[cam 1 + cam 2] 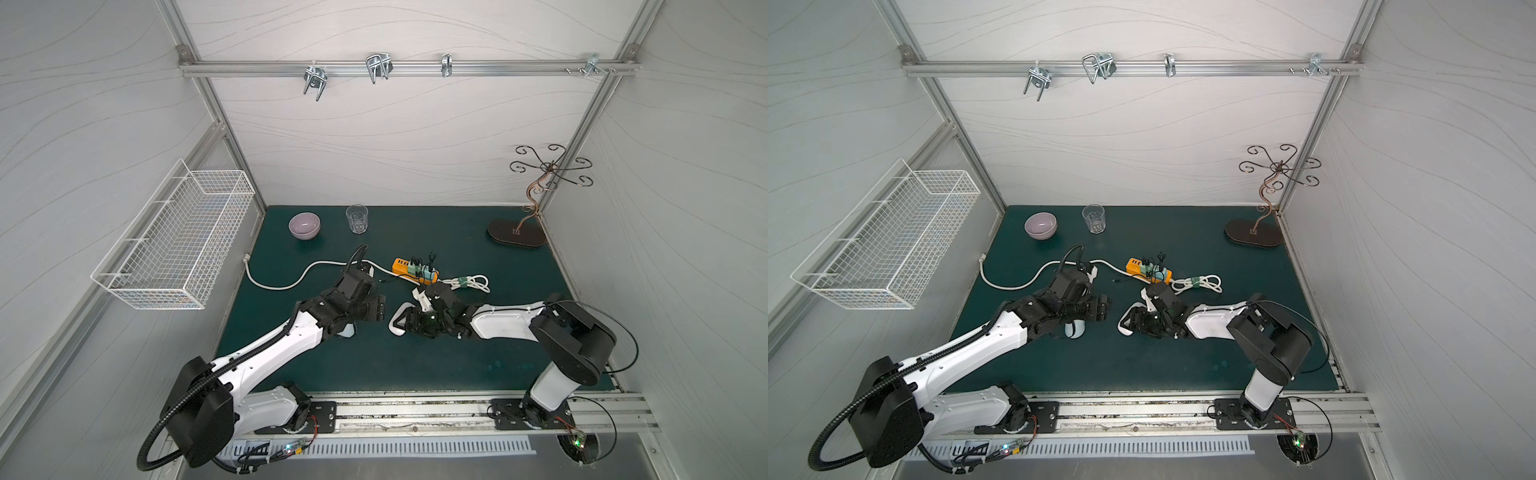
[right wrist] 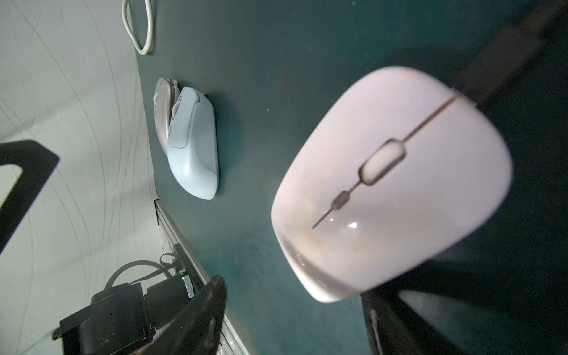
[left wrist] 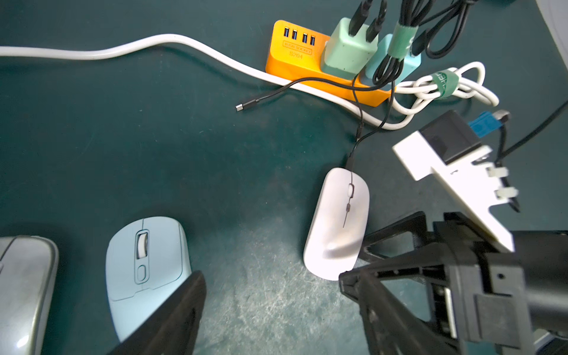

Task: Unplug the wireless mouse
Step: Move the mouse to the center of the board.

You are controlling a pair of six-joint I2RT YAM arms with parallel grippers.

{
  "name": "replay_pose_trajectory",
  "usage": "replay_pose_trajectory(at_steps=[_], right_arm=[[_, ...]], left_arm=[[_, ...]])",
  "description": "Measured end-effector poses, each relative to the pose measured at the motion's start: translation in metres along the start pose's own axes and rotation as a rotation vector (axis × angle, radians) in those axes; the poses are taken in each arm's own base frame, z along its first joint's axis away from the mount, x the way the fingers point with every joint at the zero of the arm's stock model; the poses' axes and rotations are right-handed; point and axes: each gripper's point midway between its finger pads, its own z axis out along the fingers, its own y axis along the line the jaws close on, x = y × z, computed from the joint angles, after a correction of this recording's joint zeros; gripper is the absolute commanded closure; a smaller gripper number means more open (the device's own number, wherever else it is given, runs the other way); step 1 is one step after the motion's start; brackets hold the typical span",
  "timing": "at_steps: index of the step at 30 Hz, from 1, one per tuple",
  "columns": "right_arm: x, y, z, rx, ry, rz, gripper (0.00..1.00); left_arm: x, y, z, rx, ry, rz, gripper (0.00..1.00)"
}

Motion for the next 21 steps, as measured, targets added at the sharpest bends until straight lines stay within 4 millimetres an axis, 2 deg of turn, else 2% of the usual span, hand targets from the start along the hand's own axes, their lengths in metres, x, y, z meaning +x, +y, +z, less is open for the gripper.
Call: replay_pose_trajectory(at_steps=[4,8,10,13,16,21], right_arm=[[-0.006,0.011,-0.033,0.010,-0.074,-0.040,0.23],[-0.032,0.025,-0.092,-0.015,-0.250,-0.067,0.22],[-0.047,0.015,-0.121,-0.014,-0.342,-0.035,0.22],[-0.065,-0.020,-0.158,0.041,-0.462,0.037,0.21],[-0.068,-0.041,-0.173,0.088,-0.485,0.079,0.21],[-0.066,-0.055,-0.175,0.113,-0.454,0.104,0.21]], left_arm=[[0.011,-0.006,0.003,0.050,0.036,0.041,0.15],[0.014,-0.019,0.008,0.127,0.052,0.084,0.15],[0.016,-0.024,0.014,0.150,0.066,0.105,0.15],[0.028,-0.026,0.030,0.154,0.120,0.130,0.18],[0.039,-0.027,0.045,0.150,0.177,0.141,0.19],[0.044,-0.037,0.061,0.158,0.212,0.165,0.19]])
